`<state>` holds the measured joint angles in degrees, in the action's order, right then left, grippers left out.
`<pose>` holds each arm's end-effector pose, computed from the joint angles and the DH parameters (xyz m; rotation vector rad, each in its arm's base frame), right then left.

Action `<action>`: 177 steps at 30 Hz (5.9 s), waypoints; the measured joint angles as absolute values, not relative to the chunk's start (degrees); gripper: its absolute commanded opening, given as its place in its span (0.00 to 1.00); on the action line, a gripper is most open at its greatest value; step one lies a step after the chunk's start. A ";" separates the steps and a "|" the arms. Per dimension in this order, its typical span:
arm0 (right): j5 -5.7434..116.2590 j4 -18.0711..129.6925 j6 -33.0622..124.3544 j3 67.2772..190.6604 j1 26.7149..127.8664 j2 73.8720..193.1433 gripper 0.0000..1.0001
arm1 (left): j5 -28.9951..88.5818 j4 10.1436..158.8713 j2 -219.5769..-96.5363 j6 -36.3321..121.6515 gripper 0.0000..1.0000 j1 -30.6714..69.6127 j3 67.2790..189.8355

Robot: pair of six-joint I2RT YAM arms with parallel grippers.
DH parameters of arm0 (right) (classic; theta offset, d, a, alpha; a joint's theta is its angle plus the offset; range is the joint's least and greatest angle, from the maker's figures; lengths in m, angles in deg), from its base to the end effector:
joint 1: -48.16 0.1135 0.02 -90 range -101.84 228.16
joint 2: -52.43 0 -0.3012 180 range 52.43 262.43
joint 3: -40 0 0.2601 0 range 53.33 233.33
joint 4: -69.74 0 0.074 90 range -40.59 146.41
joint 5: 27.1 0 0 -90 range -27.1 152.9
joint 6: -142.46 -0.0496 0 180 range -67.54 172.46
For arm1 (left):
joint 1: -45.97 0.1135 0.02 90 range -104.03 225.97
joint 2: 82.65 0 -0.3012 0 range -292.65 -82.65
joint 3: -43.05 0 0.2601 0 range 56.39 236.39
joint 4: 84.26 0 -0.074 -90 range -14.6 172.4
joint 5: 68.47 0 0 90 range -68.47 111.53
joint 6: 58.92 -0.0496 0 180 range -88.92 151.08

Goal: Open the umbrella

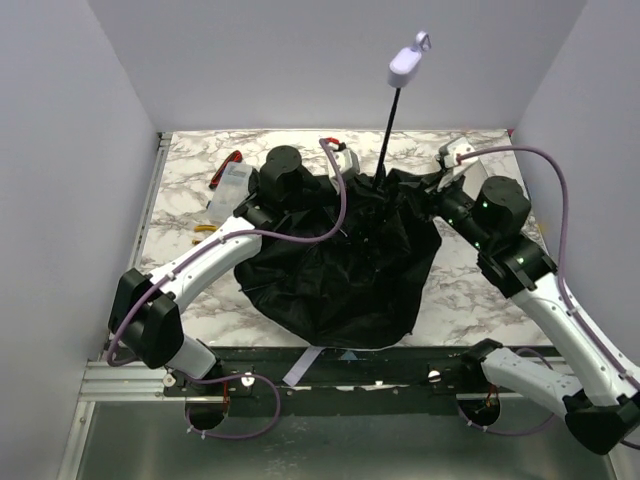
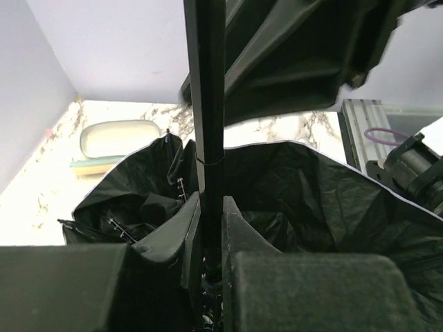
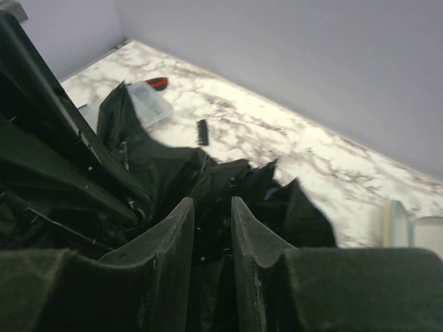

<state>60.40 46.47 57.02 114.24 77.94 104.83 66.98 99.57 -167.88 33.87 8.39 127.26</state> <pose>0.1735 0.1018 0.4458 -0.5074 1.5264 0.3767 0.2667 -0.2498 0.4144 1.0889 1.2465 -1.1446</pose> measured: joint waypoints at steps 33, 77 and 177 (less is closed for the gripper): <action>36.83 56.42 50.79 101.23 60.79 112.15 0.81 | 68.45 92.03 -155.95 25.91 0.00 7.73 127.22; 23.48 36.72 58.53 109.89 74.21 108.65 0.67 | 69.65 89.34 -163.97 33.12 0.00 10.86 136.61; 34.50 75.98 46.57 126.44 74.56 123.91 0.00 | 57.08 92.29 -172.95 24.42 0.20 10.44 137.82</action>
